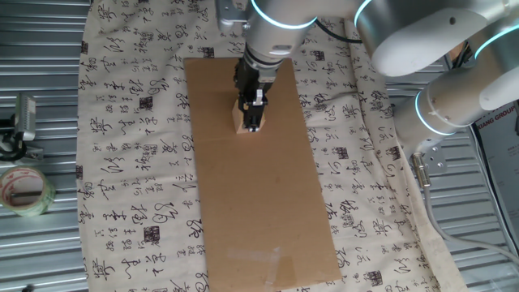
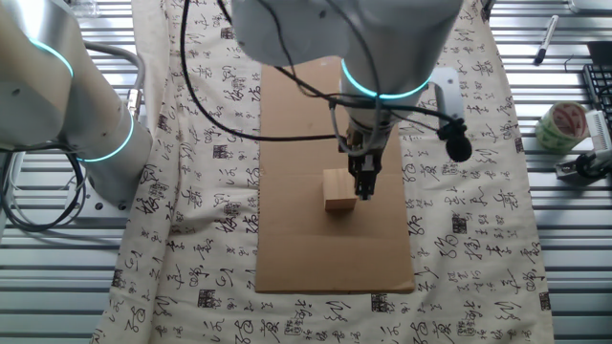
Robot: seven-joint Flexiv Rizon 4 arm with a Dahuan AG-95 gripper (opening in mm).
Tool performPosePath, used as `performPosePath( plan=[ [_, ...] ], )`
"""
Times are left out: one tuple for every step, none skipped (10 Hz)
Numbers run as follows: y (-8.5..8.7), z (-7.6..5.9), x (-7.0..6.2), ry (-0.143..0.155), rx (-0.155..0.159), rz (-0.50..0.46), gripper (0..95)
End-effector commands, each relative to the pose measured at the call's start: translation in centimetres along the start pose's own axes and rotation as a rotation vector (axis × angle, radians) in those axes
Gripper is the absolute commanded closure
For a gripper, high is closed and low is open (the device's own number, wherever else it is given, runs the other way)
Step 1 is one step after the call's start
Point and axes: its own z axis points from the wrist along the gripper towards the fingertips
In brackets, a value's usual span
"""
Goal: Hold a small block with the gripper and sweep it from left to right on the table
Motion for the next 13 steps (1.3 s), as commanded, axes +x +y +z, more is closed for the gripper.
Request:
performPosePath(
  plan=[
    [-0.3,0.2,0.3,-0.005,-0.003,0.004,0.0],
    [-0.3,0.2,0.4,-0.004,-0.008,0.012,0.0],
    [-0.2,0.2,0.5,-0.004,-0.015,0.016,0.0],
    [-0.2,0.2,0.6,-0.004,-0.017,0.018,0.0],
    [-0.1,0.4,0.6,-0.006,-0.018,0.018,19.0],
    [-0.1,0.7,0.6,-0.01,-0.017,0.019,19.0],
    [0.0,0.9,0.6,-0.016,-0.018,0.02,19.0],
    [0.0,1.1,0.7,-0.019,-0.017,0.02,19.0],
    [0.0,1.2,0.7,-0.021,-0.016,0.02,19.0],
    [0.0,1.2,0.8,-0.022,-0.016,0.018,19.0],
    [-0.1,1.2,0.9,-0.025,-0.016,0.016,19.0],
    [-0.2,1.2,1.0,-0.027,-0.016,0.014,19.0],
    [-0.4,1.3,1.2,-0.036,-0.015,0.006,19.0]
  ],
)
